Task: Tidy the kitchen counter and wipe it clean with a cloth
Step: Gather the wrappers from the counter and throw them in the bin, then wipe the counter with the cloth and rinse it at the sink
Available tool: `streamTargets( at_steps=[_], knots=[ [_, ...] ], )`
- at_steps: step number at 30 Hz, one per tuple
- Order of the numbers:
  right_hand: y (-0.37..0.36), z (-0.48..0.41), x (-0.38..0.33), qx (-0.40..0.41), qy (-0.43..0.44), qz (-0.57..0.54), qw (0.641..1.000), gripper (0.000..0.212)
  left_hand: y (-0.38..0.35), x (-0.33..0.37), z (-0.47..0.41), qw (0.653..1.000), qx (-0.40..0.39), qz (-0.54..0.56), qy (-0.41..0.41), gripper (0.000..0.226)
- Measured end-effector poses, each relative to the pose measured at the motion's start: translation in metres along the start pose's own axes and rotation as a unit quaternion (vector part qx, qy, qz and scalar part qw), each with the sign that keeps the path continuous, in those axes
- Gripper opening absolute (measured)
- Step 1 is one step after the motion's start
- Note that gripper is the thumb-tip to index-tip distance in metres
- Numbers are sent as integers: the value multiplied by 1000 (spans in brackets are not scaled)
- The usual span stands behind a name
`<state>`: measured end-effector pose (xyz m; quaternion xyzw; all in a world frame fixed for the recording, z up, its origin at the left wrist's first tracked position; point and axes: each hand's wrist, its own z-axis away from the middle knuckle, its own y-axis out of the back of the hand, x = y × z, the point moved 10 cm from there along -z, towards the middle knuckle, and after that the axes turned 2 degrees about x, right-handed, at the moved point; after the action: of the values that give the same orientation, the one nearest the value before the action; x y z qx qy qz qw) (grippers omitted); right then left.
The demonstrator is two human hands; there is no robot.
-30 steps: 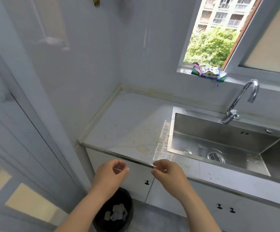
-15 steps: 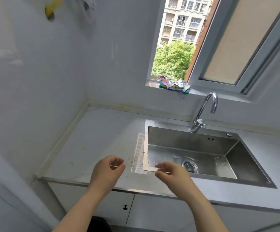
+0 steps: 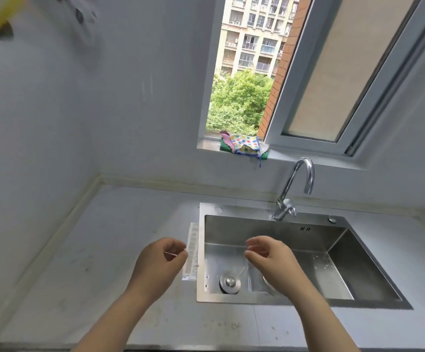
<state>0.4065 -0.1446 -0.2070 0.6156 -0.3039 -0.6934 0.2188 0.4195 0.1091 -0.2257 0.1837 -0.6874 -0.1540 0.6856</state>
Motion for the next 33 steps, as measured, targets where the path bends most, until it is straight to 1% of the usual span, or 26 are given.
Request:
streamTargets(
  at_steps=[4,7,9,13,16,19,22,24,27,29,33],
  knots=[
    [28,-62,-2,15,37,13,999,21,-15,21,-43,1000,17,-16,-12,10],
    [46,-120,-3,6,55,34,998,25,-28,37,-79,999,39,-26,-12,11],
    [56,-163,-3,2,64,49,997,27,-37,46,-102,998,50,-33,-11,10],
    [71,-254,-8,20,100,89,991,32,-57,62,-144,997,66,-44,-1,10],
    [75,-325,-20,38,127,129,983,37,-71,73,-174,996,73,-49,4,13],
    [73,-386,-33,60,150,174,971,34,-79,77,-201,995,83,-59,16,13],
    [64,-437,-34,61,156,209,963,35,-85,78,-222,993,87,-74,22,14],
    [59,-463,-31,58,160,224,960,34,-86,78,-234,993,90,-79,24,15],
    [48,-488,-26,43,180,257,948,28,-88,78,-254,992,98,-79,30,14],
    [44,-493,-25,40,201,267,942,22,-91,79,-264,991,101,-78,31,14],
    [43,-486,-22,63,257,263,928,20,-99,76,-275,992,94,-74,35,13]
  ],
)
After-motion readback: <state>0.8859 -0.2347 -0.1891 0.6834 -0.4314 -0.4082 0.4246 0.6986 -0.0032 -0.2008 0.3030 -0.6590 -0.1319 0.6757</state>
